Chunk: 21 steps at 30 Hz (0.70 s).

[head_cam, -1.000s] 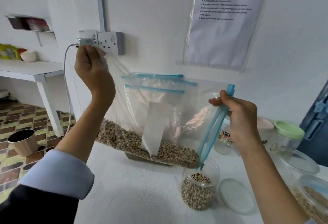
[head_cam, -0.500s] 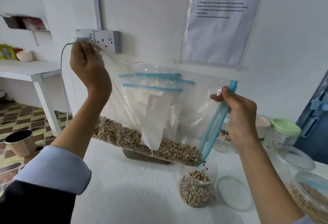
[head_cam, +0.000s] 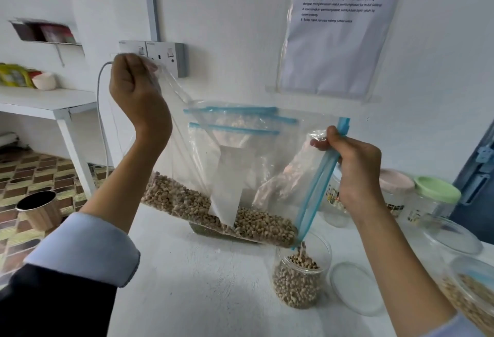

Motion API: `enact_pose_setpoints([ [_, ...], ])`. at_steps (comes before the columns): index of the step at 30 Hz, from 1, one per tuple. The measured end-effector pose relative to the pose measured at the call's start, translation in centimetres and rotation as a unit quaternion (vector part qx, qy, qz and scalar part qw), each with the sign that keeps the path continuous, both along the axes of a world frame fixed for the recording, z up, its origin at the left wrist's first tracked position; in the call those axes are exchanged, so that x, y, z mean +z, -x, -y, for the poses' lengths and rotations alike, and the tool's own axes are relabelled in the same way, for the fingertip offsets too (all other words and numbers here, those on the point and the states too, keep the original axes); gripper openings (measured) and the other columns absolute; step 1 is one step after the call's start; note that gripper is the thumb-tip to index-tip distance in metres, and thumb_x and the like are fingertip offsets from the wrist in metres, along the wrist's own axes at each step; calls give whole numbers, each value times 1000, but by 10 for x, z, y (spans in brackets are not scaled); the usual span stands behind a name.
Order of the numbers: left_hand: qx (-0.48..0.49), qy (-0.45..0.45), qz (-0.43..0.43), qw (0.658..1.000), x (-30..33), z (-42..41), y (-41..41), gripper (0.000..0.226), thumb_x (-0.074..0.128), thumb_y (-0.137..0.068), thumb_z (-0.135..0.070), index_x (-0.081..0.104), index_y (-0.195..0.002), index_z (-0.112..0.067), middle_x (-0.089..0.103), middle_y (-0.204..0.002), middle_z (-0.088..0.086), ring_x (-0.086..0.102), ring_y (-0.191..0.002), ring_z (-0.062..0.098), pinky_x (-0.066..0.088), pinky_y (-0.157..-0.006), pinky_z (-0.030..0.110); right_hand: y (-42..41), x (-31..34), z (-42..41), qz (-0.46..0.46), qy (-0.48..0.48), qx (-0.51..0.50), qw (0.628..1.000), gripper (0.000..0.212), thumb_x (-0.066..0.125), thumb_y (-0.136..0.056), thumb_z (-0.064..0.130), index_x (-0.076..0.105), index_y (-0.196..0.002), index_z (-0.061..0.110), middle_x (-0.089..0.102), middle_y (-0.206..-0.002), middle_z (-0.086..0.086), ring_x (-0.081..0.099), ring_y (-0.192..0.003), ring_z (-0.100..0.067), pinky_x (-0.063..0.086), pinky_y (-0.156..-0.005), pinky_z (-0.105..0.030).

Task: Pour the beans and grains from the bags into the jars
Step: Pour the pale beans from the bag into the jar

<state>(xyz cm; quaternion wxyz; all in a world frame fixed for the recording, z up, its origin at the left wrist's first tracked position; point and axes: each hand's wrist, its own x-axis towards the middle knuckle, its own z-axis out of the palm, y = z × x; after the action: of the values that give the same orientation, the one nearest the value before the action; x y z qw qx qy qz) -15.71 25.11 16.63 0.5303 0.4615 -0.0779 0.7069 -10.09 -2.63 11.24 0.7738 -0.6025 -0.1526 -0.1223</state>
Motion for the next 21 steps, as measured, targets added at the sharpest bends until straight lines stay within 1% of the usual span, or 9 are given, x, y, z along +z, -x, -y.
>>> enact_pose_setpoints([
  [2, -4, 6, -1, 1000, 1, -2, 0, 34, 39, -93, -9, 50, -64, -23, 46, -58, -2, 32, -50, 16, 23, -46, 29, -2, -3, 0, 4, -16, -20, 1000, 32, 62, -92, 22, 72, -61, 19, 72, -65, 7, 61, -73, -8, 47, -79, -20],
  [5, 1, -1, -1, 1000, 3, -2, 1, 32, 40, -93, -10, 50, -65, -23, 48, -58, -6, 32, -51, 16, 23, -46, 31, -1, -5, -1, 3, 11, 8, 1000, 31, 62, -91, 22, 73, -63, 18, 73, -68, 6, 63, -75, -9, 49, -84, -22],
  [7, -3, 1, 4, 1000, 4, -1, 1, 32, 39, -92, -10, 50, -64, -23, 48, -56, -7, 32, -51, 16, 22, -46, 30, -2, -5, 1, 1, -9, -12, 1000, 34, 62, -91, 22, 72, -59, 20, 72, -68, 6, 62, -75, -10, 48, -82, -21],
  [10, 3, 8, 6, 1000, 5, -2, 1, 36, 39, -92, -8, 50, -63, -26, 49, -57, -5, 32, -50, 16, 22, -45, 28, -3, -2, 2, -5, 2, 8, 1000, 26, 62, -91, 23, 71, -68, 16, 72, -69, 5, 62, -75, -10, 47, -82, -21],
  [12, 11, 4, 6, 1000, 6, -2, 2, 38, 39, -91, -10, 52, -62, -30, 49, -58, -3, 32, -50, 17, 22, -46, 30, -1, -2, 1, -15, 4, 12, 1000, 29, 63, -90, 22, 73, -63, 19, 72, -69, 4, 63, -77, -12, 47, -85, -24],
  [14, 10, 6, 8, 1000, 7, -1, 2, 41, 39, -92, -11, 51, -60, -33, 48, -57, -6, 31, -50, 16, 22, -46, 30, 0, -1, 2, -17, -13, 2, 1000, 33, 62, -91, 21, 73, -60, 20, 72, -68, 5, 62, -75, -12, 47, -83, -25],
  [17, 0, 7, 12, 1000, 6, -2, 3, 42, 40, -92, -11, 53, -58, -33, 50, -58, -5, 30, -50, 16, 21, -46, 30, 2, 2, 3, -18, 4, 31, 999, 24, 61, -91, 20, 72, -71, 13, 73, -72, 2, 63, -72, -10, 47, -90, -29],
  [19, 6, 8, 6, 1000, 7, -4, 3, 43, 40, -91, -14, 57, -58, -35, 49, -59, -5, 31, -52, 16, 21, -48, 33, 2, 2, 3, -18, 0, 19, 1000, 25, 60, -92, 20, 72, -70, 15, 73, -73, 2, 63, -75, -10, 45, -93, -32],
  [21, 22, 9, 4, 1000, 7, -7, 4, 45, 40, -92, -16, 57, -57, -38, 46, -57, -8, 31, -52, 16, 22, -49, 36, 2, 2, 3, -13, -3, 19, 1000, 24, 60, -92, 18, 72, -72, 14, 73, -73, 3, 63, -73, -9, 46, -92, -33],
])
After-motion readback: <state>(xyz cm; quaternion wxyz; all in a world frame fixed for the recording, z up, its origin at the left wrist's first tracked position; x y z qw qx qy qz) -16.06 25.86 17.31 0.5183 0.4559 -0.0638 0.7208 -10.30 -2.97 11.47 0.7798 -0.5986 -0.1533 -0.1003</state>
